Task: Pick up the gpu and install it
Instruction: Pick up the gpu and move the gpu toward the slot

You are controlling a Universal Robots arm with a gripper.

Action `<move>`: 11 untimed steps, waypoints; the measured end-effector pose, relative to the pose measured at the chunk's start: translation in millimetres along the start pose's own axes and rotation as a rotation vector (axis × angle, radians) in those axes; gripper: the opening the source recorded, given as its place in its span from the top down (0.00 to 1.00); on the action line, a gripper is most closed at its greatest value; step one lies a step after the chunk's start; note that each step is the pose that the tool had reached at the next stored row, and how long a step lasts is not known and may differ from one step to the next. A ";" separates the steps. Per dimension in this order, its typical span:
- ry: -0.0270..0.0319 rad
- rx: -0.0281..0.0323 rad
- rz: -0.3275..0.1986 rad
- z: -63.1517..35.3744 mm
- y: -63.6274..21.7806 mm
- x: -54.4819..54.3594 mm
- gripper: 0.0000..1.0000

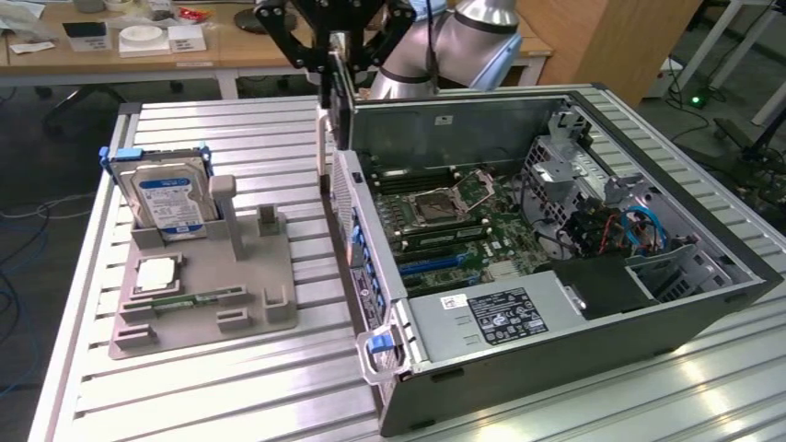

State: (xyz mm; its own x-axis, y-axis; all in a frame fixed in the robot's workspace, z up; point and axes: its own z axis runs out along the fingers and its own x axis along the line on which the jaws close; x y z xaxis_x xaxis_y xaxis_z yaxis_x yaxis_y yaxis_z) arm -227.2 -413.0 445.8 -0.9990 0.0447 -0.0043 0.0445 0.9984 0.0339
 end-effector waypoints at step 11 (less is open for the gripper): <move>-0.0001 0.0000 0.000 3.2 1.7 -40.3 0.72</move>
State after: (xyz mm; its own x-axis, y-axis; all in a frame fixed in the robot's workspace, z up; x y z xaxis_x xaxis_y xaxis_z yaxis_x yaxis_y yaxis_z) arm -186.9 -413.0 442.9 -0.9990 0.0448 -0.0044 0.0447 0.9984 0.0339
